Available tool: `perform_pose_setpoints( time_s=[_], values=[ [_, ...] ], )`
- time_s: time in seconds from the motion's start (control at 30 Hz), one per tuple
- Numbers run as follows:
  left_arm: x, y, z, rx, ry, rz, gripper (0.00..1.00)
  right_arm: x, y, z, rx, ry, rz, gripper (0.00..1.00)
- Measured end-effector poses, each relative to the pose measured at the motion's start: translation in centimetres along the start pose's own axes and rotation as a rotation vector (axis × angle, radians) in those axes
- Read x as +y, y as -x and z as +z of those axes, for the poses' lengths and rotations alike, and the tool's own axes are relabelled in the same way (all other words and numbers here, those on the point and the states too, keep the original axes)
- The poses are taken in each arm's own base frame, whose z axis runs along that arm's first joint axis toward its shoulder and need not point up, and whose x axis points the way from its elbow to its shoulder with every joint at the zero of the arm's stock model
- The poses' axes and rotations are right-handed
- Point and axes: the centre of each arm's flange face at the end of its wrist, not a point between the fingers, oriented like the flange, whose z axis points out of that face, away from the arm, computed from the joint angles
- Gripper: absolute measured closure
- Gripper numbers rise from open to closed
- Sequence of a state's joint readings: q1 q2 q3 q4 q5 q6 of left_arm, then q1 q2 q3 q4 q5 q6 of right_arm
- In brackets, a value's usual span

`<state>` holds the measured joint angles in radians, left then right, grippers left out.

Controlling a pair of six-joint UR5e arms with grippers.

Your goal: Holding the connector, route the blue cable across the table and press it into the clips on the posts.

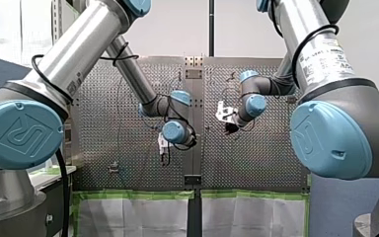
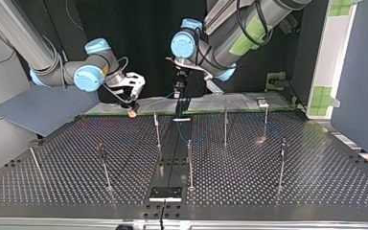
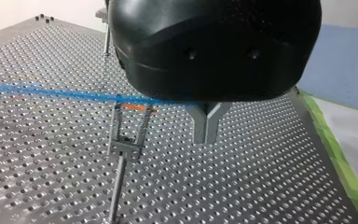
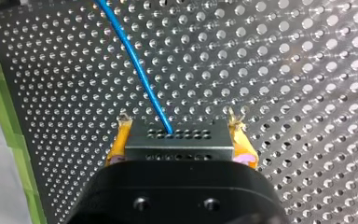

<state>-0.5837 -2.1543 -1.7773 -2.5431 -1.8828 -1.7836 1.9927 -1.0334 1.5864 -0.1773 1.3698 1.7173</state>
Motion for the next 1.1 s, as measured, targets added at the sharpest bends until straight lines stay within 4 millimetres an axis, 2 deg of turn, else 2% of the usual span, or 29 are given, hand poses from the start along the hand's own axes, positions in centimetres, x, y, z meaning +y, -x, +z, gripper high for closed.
perform_pose_setpoints(
  time_s=[0.2, 0.5, 1.1],
  values=[
    [0.0, 1.5, 1.6, -0.009, 0.002, -0.008, 1.00, 0.8, -0.3, 0.2, 0.014, -0.001, 0.011, 1.00],
    [0.1, 0.8, 3.9, 0.029, 0.017, 0.004, 1.00, 2.0, -0.7, 0.4, 0.028, 0.004, 0.020, 1.00],
    [0.1, 5.5, 8.3, -0.022, 0.006, -0.018, 1.00, 4.3, -2.2, 1.0, 0.057, 0.015, 0.032, 1.00]
  ],
)
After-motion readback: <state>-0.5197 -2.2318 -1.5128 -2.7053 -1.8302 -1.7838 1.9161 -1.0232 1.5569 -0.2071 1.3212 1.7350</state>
